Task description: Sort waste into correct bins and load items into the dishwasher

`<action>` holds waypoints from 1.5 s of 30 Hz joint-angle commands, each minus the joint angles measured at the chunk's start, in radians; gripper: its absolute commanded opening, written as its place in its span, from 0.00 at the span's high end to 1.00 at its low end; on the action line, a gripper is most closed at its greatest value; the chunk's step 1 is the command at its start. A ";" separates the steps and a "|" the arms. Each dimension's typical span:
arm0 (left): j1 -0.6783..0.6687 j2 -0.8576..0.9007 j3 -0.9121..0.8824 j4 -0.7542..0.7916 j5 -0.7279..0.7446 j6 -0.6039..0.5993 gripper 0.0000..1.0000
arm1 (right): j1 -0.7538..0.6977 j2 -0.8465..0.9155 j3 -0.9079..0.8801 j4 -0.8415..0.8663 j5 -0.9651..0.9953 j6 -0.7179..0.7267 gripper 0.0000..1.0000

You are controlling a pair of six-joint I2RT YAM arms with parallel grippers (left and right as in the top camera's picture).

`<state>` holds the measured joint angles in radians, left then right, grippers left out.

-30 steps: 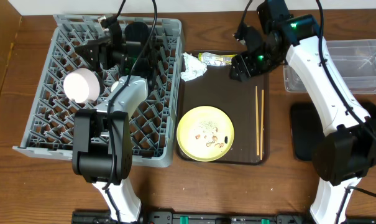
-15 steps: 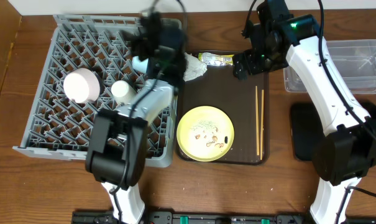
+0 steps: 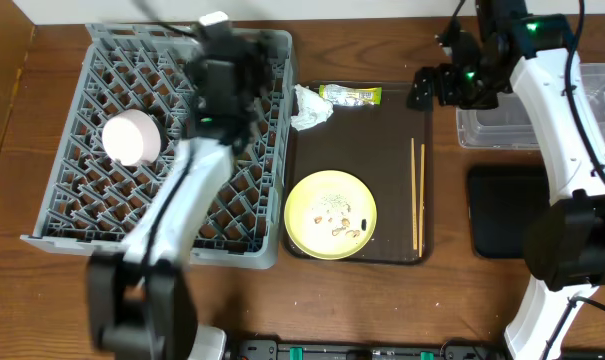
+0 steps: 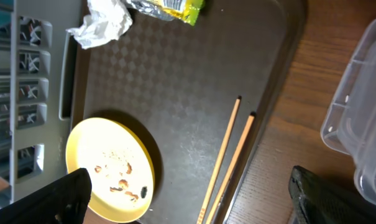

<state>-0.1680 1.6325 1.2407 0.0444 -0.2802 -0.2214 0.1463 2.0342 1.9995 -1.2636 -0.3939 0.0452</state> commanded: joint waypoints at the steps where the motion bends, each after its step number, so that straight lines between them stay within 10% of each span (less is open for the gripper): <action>1: 0.035 -0.160 0.013 -0.175 0.327 -0.054 0.02 | -0.002 -0.017 -0.003 0.000 -0.086 0.010 0.01; 8: 0.037 -0.312 0.013 -0.707 0.333 -0.053 0.02 | 0.064 -0.016 -0.003 0.158 -0.122 0.013 0.01; 13: 0.049 -0.321 0.013 -0.896 0.255 -0.063 0.02 | 0.183 0.021 -0.003 0.306 0.236 0.123 0.01; 18: 0.177 -0.389 0.014 -0.900 0.158 -0.238 0.02 | 0.256 0.108 -0.003 0.371 0.410 0.141 0.01; 26: 0.360 -0.527 0.014 -0.906 0.159 -0.277 0.02 | 0.254 0.198 -0.003 0.414 0.472 0.583 0.06; 41: 0.375 -0.519 0.014 -0.920 0.159 -0.278 0.02 | 0.242 0.406 -0.003 0.596 0.336 0.593 0.09; 45: 0.375 -0.517 0.014 -0.920 0.159 -0.277 0.02 | 0.244 0.406 -0.003 0.631 0.337 0.593 0.27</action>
<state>0.2012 1.1088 1.2530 -0.8719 -0.1116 -0.4973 0.3965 2.4310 1.9961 -0.6479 -0.0387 0.6224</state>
